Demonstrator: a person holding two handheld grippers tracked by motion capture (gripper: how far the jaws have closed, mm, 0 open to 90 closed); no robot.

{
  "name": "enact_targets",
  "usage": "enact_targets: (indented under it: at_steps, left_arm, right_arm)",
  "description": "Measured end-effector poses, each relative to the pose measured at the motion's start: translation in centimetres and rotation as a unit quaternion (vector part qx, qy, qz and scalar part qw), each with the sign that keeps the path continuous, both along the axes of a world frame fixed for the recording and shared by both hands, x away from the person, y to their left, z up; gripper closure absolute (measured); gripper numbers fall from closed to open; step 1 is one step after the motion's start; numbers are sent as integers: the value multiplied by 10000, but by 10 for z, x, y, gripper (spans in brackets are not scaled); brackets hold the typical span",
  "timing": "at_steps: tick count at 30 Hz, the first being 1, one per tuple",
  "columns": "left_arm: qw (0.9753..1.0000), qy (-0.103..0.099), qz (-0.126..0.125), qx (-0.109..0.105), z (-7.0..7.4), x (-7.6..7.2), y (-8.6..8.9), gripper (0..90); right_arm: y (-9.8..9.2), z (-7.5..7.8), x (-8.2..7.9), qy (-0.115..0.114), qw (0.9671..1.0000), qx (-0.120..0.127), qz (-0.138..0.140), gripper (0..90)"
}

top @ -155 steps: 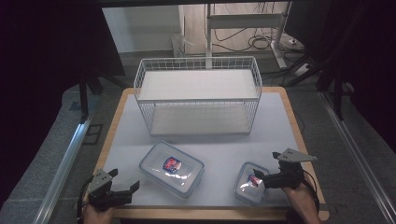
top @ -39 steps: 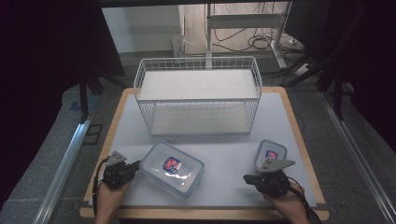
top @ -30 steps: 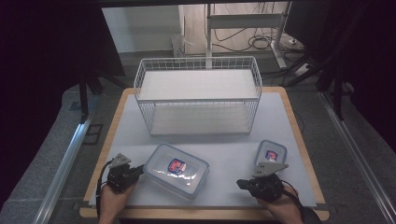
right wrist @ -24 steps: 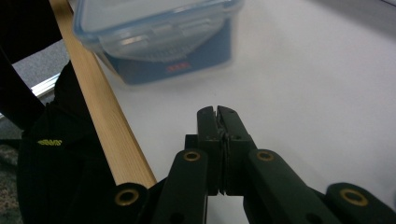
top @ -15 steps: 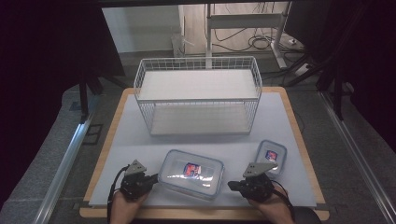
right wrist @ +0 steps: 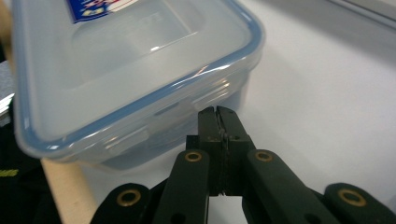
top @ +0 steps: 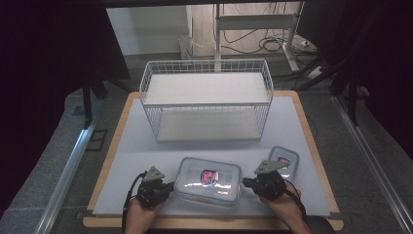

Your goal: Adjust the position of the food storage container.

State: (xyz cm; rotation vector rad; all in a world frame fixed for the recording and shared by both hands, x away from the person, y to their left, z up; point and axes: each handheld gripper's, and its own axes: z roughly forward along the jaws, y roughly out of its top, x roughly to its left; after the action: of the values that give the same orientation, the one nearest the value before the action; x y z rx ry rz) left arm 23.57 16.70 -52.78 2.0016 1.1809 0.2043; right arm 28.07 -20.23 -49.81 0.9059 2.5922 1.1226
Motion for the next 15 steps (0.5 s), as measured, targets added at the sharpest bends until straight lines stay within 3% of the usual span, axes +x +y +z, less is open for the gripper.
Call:
enact_targets:
  at_steps: [13, 15]
  left_arm:
    - [10000, 27, -32, 0, 0, 1, -5, 900]
    - [9999, -20, -73, 102, 2, 1, -3, 879]
  right_arm:
    - [6, 0, 20, -110, 9995, -185, -246, 897]
    - [5, 1, 20, -130, 9995, -191, -211, 889]
